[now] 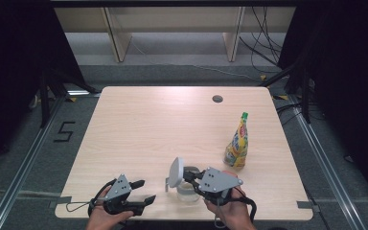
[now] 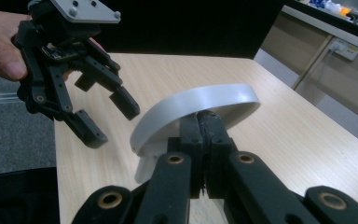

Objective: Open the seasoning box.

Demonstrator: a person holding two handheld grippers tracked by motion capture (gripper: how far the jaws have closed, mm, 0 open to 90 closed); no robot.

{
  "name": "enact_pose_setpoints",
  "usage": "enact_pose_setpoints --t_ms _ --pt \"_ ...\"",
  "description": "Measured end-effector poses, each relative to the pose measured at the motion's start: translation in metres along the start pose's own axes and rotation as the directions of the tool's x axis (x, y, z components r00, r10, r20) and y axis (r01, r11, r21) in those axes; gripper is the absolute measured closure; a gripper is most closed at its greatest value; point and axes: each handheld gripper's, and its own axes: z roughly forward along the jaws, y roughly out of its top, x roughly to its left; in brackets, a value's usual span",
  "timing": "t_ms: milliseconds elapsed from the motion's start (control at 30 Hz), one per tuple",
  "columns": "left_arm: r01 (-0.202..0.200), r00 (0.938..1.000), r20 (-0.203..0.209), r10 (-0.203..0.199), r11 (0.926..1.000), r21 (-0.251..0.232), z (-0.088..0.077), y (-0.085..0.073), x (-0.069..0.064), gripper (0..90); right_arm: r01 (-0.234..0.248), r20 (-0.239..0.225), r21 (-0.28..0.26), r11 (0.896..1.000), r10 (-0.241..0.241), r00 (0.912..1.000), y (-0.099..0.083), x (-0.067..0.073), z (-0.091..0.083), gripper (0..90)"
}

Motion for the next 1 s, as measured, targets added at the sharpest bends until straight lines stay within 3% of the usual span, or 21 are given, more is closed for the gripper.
enact_pose_setpoints --t_ms 33,100,133,200,300,433,500,533,567,633,700,767,800,900,933,967,1000 --pt "-0.032 0.9995 0.001 0.032 0.9994 0.012 -0.001 0.000 0.002 31.9 0.003 -0.011 0.005 1.000 -0.003 0.9999 0.002 0.002 0.002 89.5" --pt "-0.012 0.9999 0.007 0.012 0.9999 0.005 0.000 0.000 0.000 31.8 0.016 -0.022 0.011 1.000 -0.015 0.9996 0.006 0.006 0.009 89.2" --pt "-0.044 0.9990 0.007 0.043 0.9987 0.026 -0.001 0.000 0.002 31.8 0.016 -0.022 0.011 1.000 -0.015 0.9996 0.006 0.006 0.009 89.2" --pt "-0.014 0.9998 0.014 0.014 0.9999 0.010 0.000 0.000 -0.001 31.8 0.025 -0.039 0.010 1.000 -0.025 0.9989 0.009 0.008 0.012 88.9" --pt "-0.041 0.9991 0.013 0.041 0.9990 0.019 0.000 0.000 0.000 31.7 0.032 -0.047 0.008 0.999 -0.031 0.9984 0.012 0.011 0.015 88.1" --pt "-0.027 0.9996 0.011 0.026 0.9991 0.034 0.000 0.000 -0.001 31.5 0.015 -0.036 0.007 1.000 -0.014 0.9992 0.011 0.009 0.008 85.1" --pt "-0.019 0.9997 0.015 0.019 0.9994 0.029 0.000 -0.001 -0.002 31.4 -0.010 -0.001 0.004 1.000 0.010 0.9999 0.005 0.004 0.000 80.2" --pt "-0.035 0.9994 0.011 0.034 0.9983 0.047 0.000 0.000 0.000 31.4 -0.024 0.009 0.006 1.000 0.024 0.9997 0.002 0.002 -0.003 78.4" --pt "-0.011 0.9997 0.020 0.011 0.9996 0.027 0.001 -0.001 -0.003 31.4 -0.039 0.028 -0.003 0.999 0.039 0.9988 -0.002 -0.001 -0.008 76.2" --pt "-0.025 0.9995 0.022 0.024 0.9989 0.040 0.000 -0.001 -0.003 31.2 -0.057 0.069 0.012 0.998 0.056 0.9960 -0.013 -0.004 -0.018 71.2" --pt "-0.024 0.9993 0.030 0.023 0.9987 0.044 0.001 0.000 -0.004 31.1 -0.076 0.119 0.034 0.996 0.072 0.9903 -0.026 -0.007 -0.028 67.0" --pt "-0.034 0.9992 0.022 0.032 0.9980 0.053 0.002 -0.001 -0.005 30.8 -0.159 0.159 0.033 0.987 0.152 0.9755 -0.043 -0.016 -0.041 65.3" --pt "-0.034 0.9992 0.022 0.032 0.9980 0.053 0.002 -0.001 -0.005 30.8 -0.159 0.159 0.033 0.987 0.152 0.9755 -0.043 -0.016 -0.041 65.3" --pt "-0.039 0.9989 0.030 0.038 0.9975 0.059 0.003 -0.001 -0.006 30.7 -0.191 0.194 0.040 0.981 0.180 0.9643 -0.051 -0.022 -0.049 63.5" --pt "-0.057 0.9982 0.023 0.056 0.9953 0.078 0.003 -0.001 -0.005 30.7 -0.186 0.196 0.034 0.982 0.176 0.9647 -0.054 -0.024 -0.051 62.6" --pt "-0.043 0.9989 0.022 0.042 0.9975 0.056 0.004 -0.001 -0.007 30.6 -0.207 0.204 0.036 0.978 0.195 0.9592 -0.055 -0.024 -0.053 61.6" --pt "-0.053 0.9982 0.030 0.052 0.9969 0.058 0.004 -0.001 -0.006 30.6 -0.209 0.214 0.043 0.977 0.195 0.9572 -0.057 -0.026 -0.054 60.8"
